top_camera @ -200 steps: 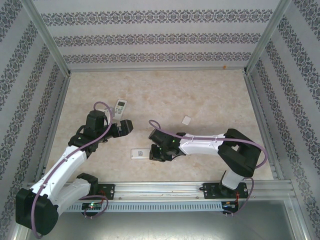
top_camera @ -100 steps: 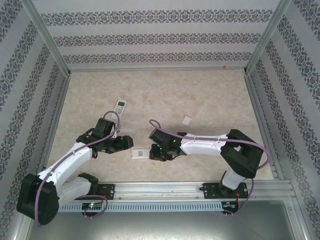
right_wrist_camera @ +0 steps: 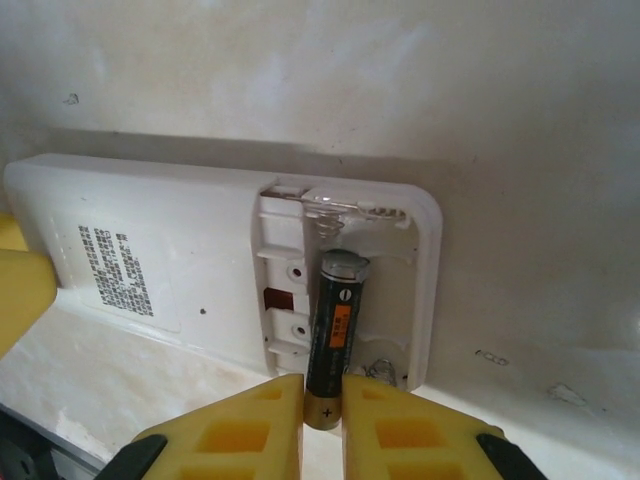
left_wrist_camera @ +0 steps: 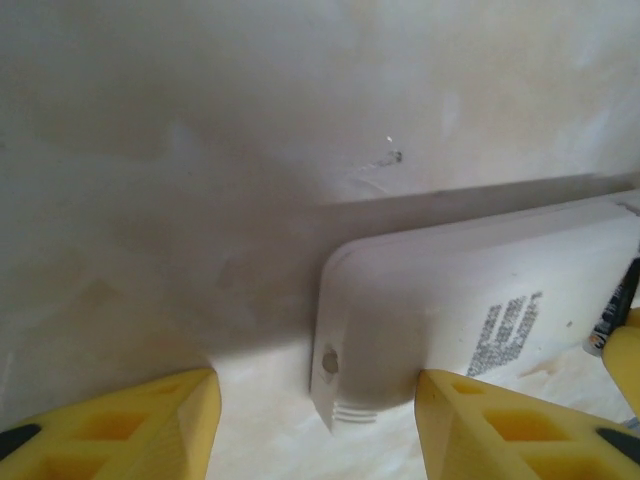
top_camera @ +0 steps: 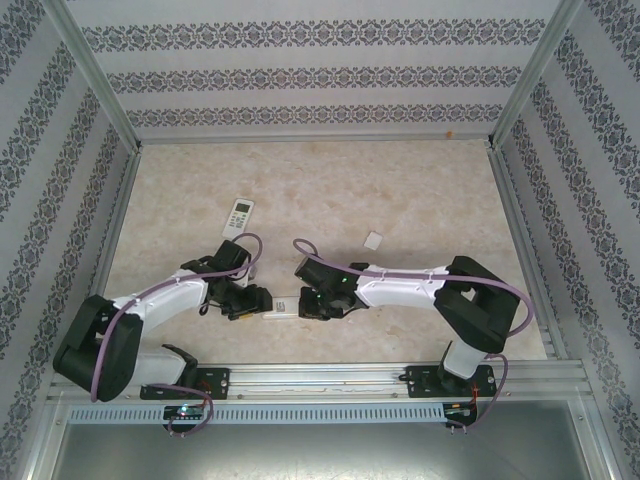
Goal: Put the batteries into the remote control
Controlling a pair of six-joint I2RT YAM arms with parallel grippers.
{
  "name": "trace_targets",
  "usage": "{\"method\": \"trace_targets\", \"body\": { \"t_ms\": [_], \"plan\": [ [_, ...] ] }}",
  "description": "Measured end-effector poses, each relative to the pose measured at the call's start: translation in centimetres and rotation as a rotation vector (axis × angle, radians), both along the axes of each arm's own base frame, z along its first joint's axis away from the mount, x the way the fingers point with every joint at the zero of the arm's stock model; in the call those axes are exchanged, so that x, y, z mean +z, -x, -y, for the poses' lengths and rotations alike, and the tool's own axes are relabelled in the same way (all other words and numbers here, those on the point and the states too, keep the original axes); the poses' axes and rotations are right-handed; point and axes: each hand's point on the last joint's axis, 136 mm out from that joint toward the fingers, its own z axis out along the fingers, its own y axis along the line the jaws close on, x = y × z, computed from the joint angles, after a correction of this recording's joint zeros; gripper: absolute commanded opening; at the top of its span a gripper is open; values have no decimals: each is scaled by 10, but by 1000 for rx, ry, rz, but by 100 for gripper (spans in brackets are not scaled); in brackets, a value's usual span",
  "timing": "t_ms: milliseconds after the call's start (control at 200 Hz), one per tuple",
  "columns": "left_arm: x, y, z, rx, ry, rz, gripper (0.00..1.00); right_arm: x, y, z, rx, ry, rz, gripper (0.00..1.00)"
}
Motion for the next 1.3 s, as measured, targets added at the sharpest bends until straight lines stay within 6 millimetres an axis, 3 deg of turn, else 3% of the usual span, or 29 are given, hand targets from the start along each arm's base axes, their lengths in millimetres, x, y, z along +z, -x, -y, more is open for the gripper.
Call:
{"method": "trace_targets", "body": {
  "t_ms": [315,739,1299],
  "plan": [
    [-1,-2,3,-1,10,-15,44,-1,-4,-1,66,32,28,15],
    [-5,-2,7,-5,17,-46,43,-5,-6,-1,131,49,68,6],
    [-6,-4,9,-4,21,-64,41,-5,-14,0,186,36,116,5]
  ]
}}
